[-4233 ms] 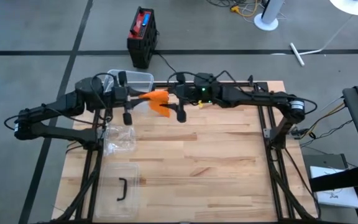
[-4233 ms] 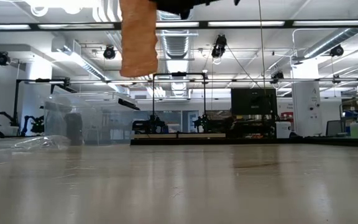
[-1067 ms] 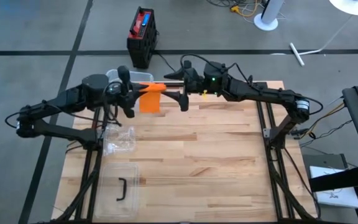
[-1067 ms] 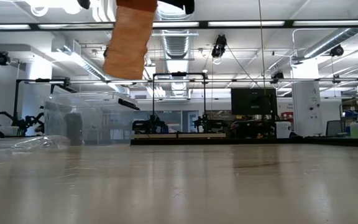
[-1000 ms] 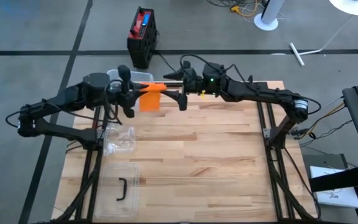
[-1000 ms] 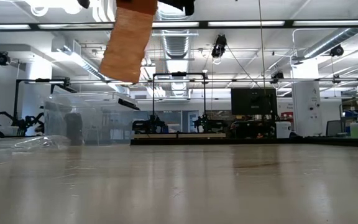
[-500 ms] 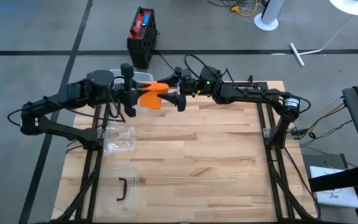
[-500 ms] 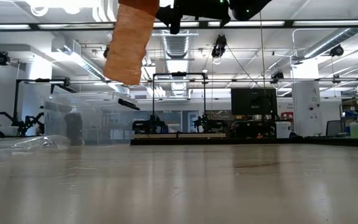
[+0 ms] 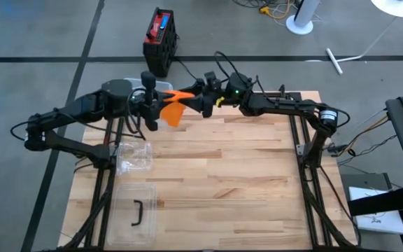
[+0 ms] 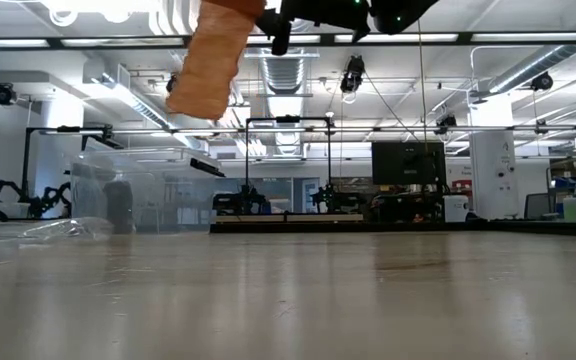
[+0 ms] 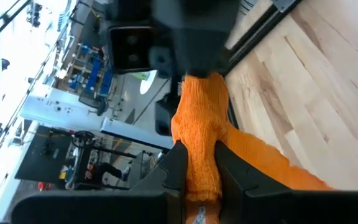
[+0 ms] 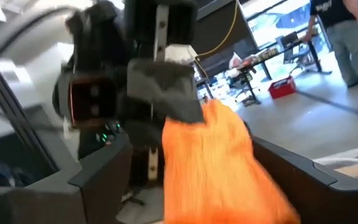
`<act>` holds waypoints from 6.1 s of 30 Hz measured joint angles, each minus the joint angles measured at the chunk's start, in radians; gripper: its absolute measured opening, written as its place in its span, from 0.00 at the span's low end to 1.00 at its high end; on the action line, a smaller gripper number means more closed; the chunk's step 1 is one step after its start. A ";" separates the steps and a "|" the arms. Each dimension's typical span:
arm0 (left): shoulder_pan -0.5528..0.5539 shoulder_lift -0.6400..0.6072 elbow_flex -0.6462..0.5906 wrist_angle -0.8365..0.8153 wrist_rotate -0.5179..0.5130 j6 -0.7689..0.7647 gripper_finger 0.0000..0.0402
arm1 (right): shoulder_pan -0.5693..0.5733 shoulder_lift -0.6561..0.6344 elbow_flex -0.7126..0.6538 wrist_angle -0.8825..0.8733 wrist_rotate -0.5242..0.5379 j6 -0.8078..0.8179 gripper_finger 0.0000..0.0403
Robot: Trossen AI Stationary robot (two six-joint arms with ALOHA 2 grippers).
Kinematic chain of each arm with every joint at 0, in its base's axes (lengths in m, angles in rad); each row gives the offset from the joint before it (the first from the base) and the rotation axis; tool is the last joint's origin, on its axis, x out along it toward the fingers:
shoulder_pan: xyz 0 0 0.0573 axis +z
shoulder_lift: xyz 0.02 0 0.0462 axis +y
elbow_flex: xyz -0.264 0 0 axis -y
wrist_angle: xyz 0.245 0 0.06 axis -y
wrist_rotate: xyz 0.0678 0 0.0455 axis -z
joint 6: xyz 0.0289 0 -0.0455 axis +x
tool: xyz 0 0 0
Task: Roll bandage
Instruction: Roll the orange bandage
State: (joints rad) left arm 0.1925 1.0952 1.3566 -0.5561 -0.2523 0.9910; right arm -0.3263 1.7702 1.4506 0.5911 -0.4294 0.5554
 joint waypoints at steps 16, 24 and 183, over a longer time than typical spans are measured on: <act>-0.020 0.016 -0.001 0.044 0.001 0.045 0.09 | -0.001 -0.001 0.000 -0.003 0.006 0.042 0.72; -0.023 0.016 -0.001 0.044 0.025 0.045 0.09 | 0.006 -0.001 0.000 0.018 0.015 -0.073 0.75; 0.171 0.078 0.181 -0.174 0.578 -0.342 0.11 | 0.072 -0.033 -0.055 0.046 -0.038 -0.026 0.29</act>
State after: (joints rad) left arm 0.3634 1.1732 1.5379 -0.7303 0.3254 0.6487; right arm -0.2540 1.7374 1.3956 0.6369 -0.4677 0.5298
